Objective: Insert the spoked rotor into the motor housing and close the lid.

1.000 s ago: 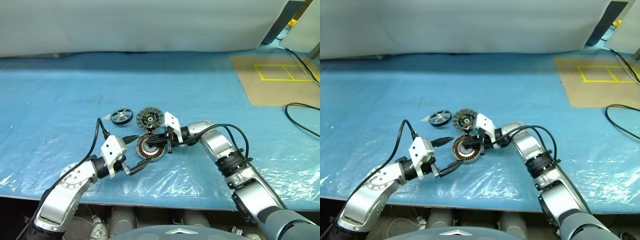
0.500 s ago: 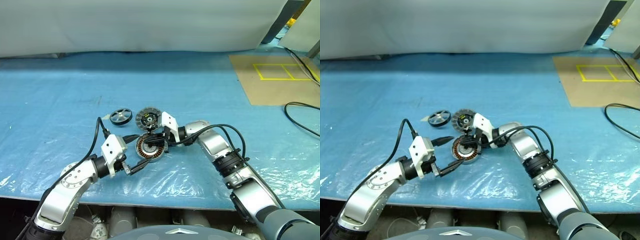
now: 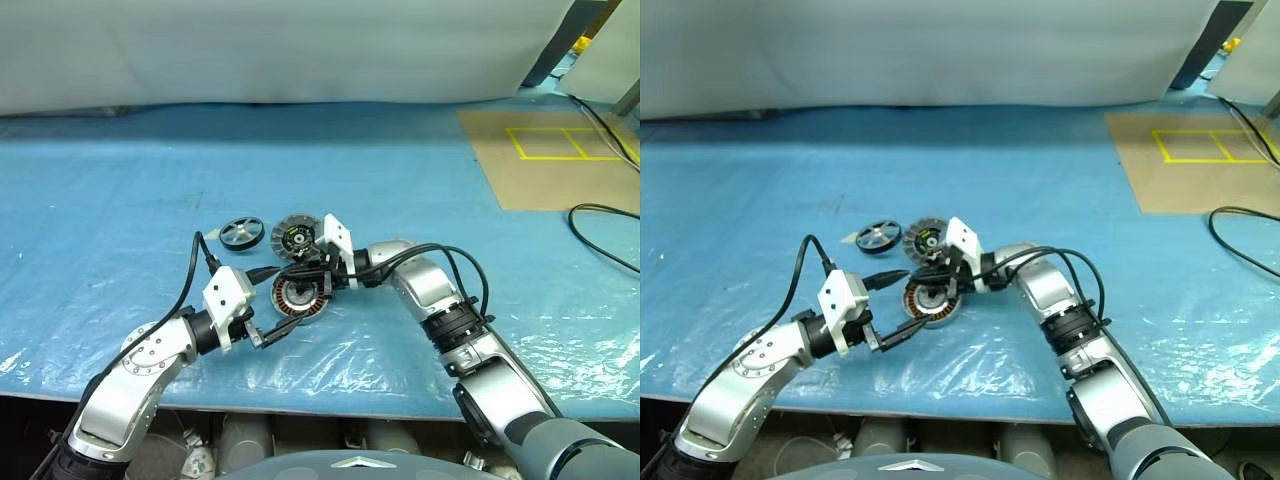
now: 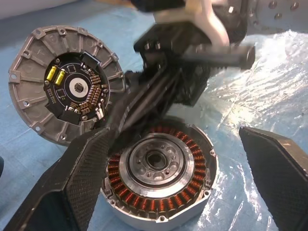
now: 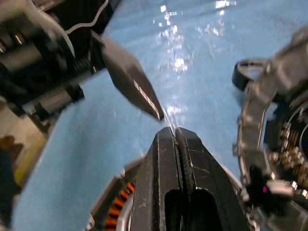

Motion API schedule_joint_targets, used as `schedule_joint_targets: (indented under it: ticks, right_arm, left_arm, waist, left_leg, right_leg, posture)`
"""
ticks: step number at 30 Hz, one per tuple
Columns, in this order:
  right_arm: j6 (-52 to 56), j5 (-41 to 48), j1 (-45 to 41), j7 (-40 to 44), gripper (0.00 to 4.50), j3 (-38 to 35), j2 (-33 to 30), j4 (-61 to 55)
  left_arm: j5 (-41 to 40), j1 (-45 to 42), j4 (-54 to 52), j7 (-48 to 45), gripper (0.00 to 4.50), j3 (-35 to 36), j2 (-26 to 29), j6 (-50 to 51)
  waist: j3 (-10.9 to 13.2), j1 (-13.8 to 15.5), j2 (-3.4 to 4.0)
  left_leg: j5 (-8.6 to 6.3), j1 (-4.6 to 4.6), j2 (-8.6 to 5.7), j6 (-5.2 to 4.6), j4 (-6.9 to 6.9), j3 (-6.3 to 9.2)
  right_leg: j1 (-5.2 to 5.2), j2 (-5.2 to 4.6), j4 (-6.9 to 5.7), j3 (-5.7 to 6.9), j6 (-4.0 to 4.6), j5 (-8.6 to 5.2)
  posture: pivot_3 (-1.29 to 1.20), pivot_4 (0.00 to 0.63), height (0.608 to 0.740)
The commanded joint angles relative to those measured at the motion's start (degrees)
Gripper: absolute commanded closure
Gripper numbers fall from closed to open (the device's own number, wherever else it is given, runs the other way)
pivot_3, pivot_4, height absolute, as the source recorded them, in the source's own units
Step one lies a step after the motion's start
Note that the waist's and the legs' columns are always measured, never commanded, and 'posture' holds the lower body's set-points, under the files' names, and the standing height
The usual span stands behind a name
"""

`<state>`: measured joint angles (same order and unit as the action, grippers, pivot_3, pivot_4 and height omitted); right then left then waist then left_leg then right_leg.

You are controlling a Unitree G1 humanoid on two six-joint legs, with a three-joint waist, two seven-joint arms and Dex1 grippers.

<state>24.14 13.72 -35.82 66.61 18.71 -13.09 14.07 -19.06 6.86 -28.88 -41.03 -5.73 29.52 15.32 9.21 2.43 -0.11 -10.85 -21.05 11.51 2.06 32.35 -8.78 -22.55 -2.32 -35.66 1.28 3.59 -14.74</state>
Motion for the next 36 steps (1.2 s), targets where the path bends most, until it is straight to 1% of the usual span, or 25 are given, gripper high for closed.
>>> schedule_joint_targets:
  ticks: [1, 3, 7, 9, 11, 15, 19, 22, 25, 28, 32, 34, 36]
  right_arm:
    - [-1.16, -0.82, -0.56, 1.43, 4.47, 1.81, -1.03, -2.63]
    - [-4.47, -4.66, 0.25, 0.82, 4.47, 4.43, -2.02, 0.37]
    - [-8.76, -9.49, 1.21, 0.28, 4.47, 7.82, -3.31, 5.25]
    - [-11.87, -12.60, 1.46, -0.48, 4.47, 9.63, -4.03, 7.61]
    - [-11.73, -13.05, 1.24, -1.71, 4.47, 9.33, -3.51, 9.01]
    - [-11.00, -11.04, 0.61, -1.73, 4.47, 7.43, -2.52, 8.83]
    - [-2.11, -0.91, -0.22, 0.70, 4.47, 0.88, -0.04, 2.48]
    - [2.66, 3.10, -0.73, 1.86, 4.47, -1.28, 0.20, -1.09]
    - [3.42, 3.17, -0.37, 2.15, 4.47, -0.80, -0.29, -2.65]
    - [1.64, 0.90, -0.17, 1.33, 4.47, 0.80, -0.82, -1.89]
    - [-5.03, -6.69, 0.52, -0.27, 4.47, 5.86, -2.69, 2.34]
    - [-8.21, -11.83, 0.58, -3.76, 4.47, 8.59, -2.97, 6.81]
    - [-8.39, -12.88, 1.12, -3.78, 4.47, 9.58, -3.18, 8.33]
  left_arm:
    - [-0.11, 0.37, -0.18, -0.53, 0.00, -0.29, -0.21, -1.46]
    - [-0.06, 0.47, -0.06, -0.51, 0.00, -0.34, -0.26, -1.71]
    - [-0.08, 0.65, -0.51, -0.26, 0.00, -0.36, -0.23, -1.58]
    - [-0.16, 0.74, -0.98, -0.04, 0.00, -0.32, -0.19, -1.27]
    - [-0.20, 0.68, -1.42, 0.21, 0.00, -0.38, -0.17, -0.91]
    - [-0.22, 0.32, -1.57, 0.45, 0.00, -0.46, -0.23, -0.56]
    - [-0.24, -0.06, -1.29, 0.39, 0.00, -0.65, -0.34, -0.56]
    - [-0.17, -0.26, -0.80, 0.19, 0.00, -0.79, -0.40, -0.80]
    - [-0.20, -0.44, -0.51, 0.05, 0.00, -0.79, -0.41, -0.90]
    - [-0.30, -0.42, -0.32, -0.16, 0.00, -0.50, -0.27, -1.08]
    - [-0.32, 0.07, -0.27, -0.34, 0.00, -0.22, -0.12, -1.42]
    - [-0.25, 0.34, -0.35, -0.29, 0.00, -0.23, -0.14, -1.56]
    - [-0.12, 0.52, -0.46, -0.13, 0.00, -0.40, -0.26, -1.62]
  waist:
    - [0.00, 0.02, 0.00]
    - [0.00, 0.02, 0.00]
    - [0.00, 0.01, 0.02]
    - [-0.01, 0.00, 0.01]
    - [-0.01, -0.01, 0.02]
    - [-0.01, 0.00, 0.02]
    - [0.05, 0.03, 0.06]
    - [0.08, 0.02, 0.09]
    - [0.07, 0.03, 0.09]
    - [0.07, 0.01, 0.09]
    - [0.08, 0.01, 0.09]
    - [0.07, -0.01, 0.09]
    - [0.06, -0.16, 0.10]
  left_leg:
    - [0.00, 0.00, 0.00, 0.00, -0.01, 0.00]
    - [0.00, 0.00, 0.00, 0.01, -0.02, 0.00]
    - [0.00, 0.00, -0.01, 0.01, 0.01, 0.00]
    - [0.00, 0.15, -0.01, 0.01, 0.01, -0.02]
    - [-0.01, 0.34, 0.00, 0.00, 0.00, -0.02]
    - [-0.14, 0.78, 0.01, -0.21, -0.01, -0.03]
    - [-0.14, 0.91, 0.01, -0.22, -0.02, -0.03]
    - [-0.13, 0.55, 0.01, -0.21, -0.03, -0.03]
    - [0.00, 0.06, 0.00, 0.00, -0.02, -0.01]
    - [0.01, -0.14, 0.00, 0.01, -0.07, 0.00]
    - [0.00, -0.12, 0.00, 0.02, -0.10, 0.00]
    - [0.00, -0.11, 0.00, 0.02, -0.07, -0.01]
    - [0.00, 0.06, -0.01, 0.02, -0.05, -0.02]
  right_leg:
    - [0.00, 0.00, 0.00, 0.01, 0.00, 0.00]
    - [0.00, 0.00, 0.00, 0.01, 0.00, 0.00]
    - [0.00, -0.02, 0.00, 0.01, 0.00, 0.00]
    - [0.13, -0.02, 0.00, 0.00, 0.00, -0.01]
    - [0.27, -0.03, 0.00, 0.00, 0.01, -0.01]
    - [0.62, -0.03, 0.00, -0.05, 0.01, -0.02]
    - [0.72, -0.02, -0.01, -0.06, 0.01, -0.02]
    - [0.41, -0.02, 0.00, -0.06, 0.03, -0.01]
    - [0.03, 0.00, 0.00, -0.02, 0.02, 0.02]
    - [-0.14, 0.01, -0.01, 0.03, -0.15, 0.13]
    - [-0.15, 0.00, -0.01, 0.05, -0.09, 0.09]
    - [-0.12, -0.01, 0.00, 0.05, 0.02, 0.03]
    - [-0.02, -0.02, 0.00, 0.02, 0.03, 0.02]
  posture:
    - [0.00, 0.150, 0.740]
    - [0.00, 0.150, 0.740]
    - [0.00, 0.150, 0.740]
    - [0.00, 0.150, 0.740]
    - [0.00, 0.150, 0.740]
    - [0.00, 0.150, 0.740]
    - [0.00, 0.150, 0.740]
    - [0.00, 0.150, 0.740]
    - [0.00, 0.150, 0.740]
    - [0.00, 0.150, 0.740]
    - [0.00, 0.150, 0.740]
    - [0.00, 0.150, 0.740]
    - [0.00, 0.150, 0.740]
